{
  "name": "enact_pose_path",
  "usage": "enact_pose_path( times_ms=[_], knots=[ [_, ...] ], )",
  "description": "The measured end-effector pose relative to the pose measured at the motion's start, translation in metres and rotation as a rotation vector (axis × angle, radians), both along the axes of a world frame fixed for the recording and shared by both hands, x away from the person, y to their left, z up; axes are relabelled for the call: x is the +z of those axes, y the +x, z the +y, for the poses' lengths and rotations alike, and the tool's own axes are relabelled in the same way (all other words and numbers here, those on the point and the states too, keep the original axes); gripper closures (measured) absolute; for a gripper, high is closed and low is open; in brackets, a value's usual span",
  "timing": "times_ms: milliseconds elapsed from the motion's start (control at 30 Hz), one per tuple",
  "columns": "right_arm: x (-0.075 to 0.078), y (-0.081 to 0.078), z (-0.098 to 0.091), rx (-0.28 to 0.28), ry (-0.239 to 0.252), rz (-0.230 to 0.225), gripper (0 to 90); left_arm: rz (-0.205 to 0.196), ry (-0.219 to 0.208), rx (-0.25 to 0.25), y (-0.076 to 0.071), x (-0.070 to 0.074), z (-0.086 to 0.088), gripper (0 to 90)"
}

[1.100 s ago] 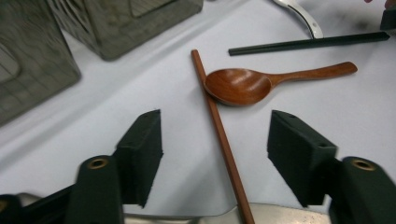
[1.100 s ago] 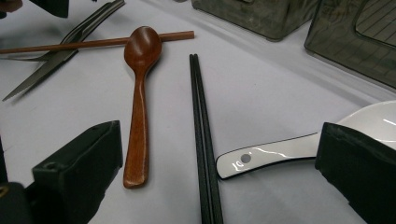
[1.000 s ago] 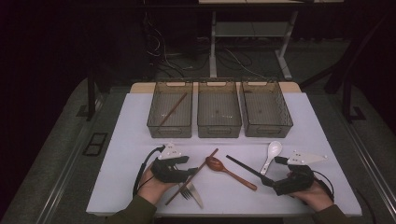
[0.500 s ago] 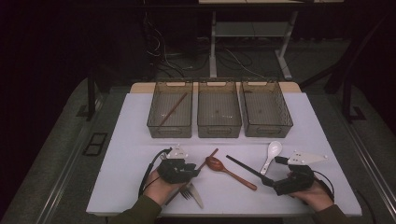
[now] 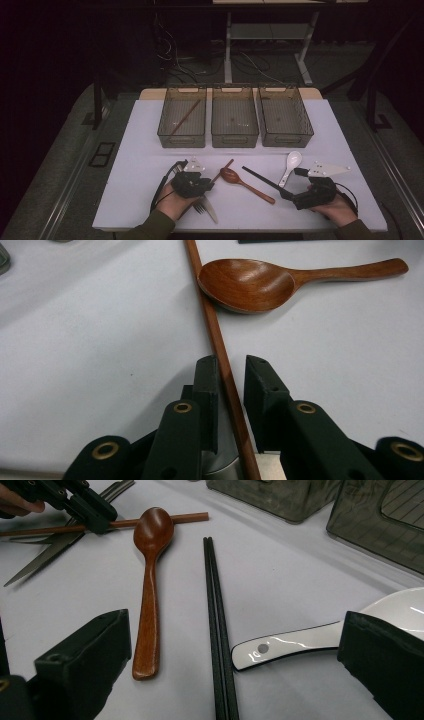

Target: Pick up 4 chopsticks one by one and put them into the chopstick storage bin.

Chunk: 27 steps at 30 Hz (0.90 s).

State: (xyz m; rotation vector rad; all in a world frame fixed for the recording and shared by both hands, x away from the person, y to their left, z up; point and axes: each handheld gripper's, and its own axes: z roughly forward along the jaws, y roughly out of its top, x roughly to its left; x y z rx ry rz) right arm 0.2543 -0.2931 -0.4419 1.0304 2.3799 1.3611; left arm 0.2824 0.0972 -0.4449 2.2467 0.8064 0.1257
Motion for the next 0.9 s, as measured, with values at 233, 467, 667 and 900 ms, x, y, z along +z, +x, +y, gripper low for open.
enact_pose_path(
  times_ms=[233, 467, 667, 900],
  knots=[
    [-0.0002, -0.0006, 0.0008, 0.005, -0.002, 0.000, 0.7, -0.008, 0.011, 0.016, -0.0014, 0.0002, -0.0016, 78.7],
    [-0.0003, -0.0007, 0.0011, 0.007, -0.003, 0.003, 0.7, -0.011, 0.013, 0.026, -0.0007, 0.0002, -0.0009, 80.8],
    [-0.0002, -0.0007, 0.0010, 0.007, -0.002, 0.005, 0.7, -0.011, 0.017, 0.043, 0.0011, 0.0008, 0.0021, 82.8],
    [-0.0002, -0.0010, 0.0013, 0.009, -0.002, 0.005, 0.7, -0.013, 0.025, 0.049, 0.0018, 0.0018, 0.0034, 83.4]
  ],
)
